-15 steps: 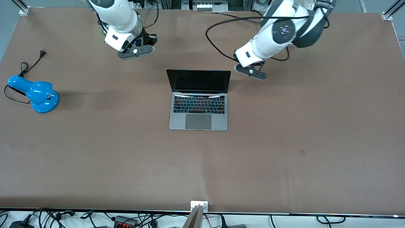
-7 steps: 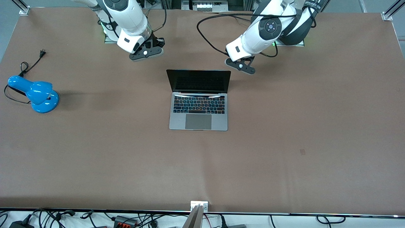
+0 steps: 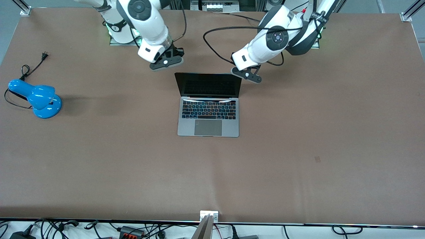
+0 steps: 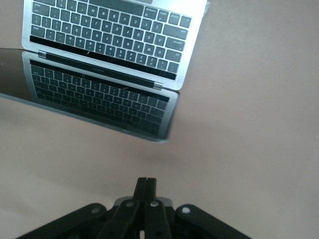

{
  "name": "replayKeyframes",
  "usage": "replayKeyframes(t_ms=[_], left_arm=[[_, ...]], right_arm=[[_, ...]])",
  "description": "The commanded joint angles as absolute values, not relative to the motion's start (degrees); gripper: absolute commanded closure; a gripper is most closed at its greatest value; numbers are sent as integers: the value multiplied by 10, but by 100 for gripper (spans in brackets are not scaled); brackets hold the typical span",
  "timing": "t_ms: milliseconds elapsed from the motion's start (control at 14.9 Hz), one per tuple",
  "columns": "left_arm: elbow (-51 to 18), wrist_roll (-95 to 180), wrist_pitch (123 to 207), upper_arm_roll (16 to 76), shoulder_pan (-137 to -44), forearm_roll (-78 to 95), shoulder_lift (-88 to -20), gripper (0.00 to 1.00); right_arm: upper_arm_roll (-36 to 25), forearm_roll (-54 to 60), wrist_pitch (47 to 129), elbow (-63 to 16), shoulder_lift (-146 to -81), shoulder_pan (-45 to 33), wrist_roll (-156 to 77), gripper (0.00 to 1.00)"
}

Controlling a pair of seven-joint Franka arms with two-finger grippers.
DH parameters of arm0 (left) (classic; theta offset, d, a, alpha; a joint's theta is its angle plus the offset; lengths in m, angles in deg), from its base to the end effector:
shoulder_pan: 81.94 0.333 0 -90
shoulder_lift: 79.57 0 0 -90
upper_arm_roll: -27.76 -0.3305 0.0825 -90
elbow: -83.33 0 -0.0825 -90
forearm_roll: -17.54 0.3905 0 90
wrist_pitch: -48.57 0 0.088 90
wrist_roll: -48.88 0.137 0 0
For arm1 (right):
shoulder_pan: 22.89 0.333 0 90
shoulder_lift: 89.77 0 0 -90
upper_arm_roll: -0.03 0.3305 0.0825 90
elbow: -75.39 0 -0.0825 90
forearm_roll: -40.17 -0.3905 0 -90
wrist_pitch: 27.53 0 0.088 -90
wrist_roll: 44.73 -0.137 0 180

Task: Close laptop with both arms from behind
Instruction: 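Lower both grippers behind the laptop screen's top edge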

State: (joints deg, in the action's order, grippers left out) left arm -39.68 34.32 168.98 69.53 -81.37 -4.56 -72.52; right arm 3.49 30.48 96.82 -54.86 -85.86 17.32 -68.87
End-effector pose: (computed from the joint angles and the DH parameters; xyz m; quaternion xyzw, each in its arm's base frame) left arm 0.3910 -0.3762 0.3361 0.9702 -0.1196 -0.1558 0.1419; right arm 0.3593 0.3578 0.3641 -0.9903 -0.1207 0.0516 0.0458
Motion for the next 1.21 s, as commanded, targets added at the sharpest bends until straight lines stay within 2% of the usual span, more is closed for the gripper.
replayKeyframes(t_ms=[0,336,1143], left_arm=[[-391,339,1708,698,-816,-56,-706,100],[-384,339,1749,693,-813,-53,-672,100],[-335,302,1774,687,-810,-4,-605,100]], right_arm=[[28,297,999,-551,-873,193,-704,100],[28,299,1114,-551,-922,193,-702,100],[21,312,1133,-537,-933,181,-702,100]])
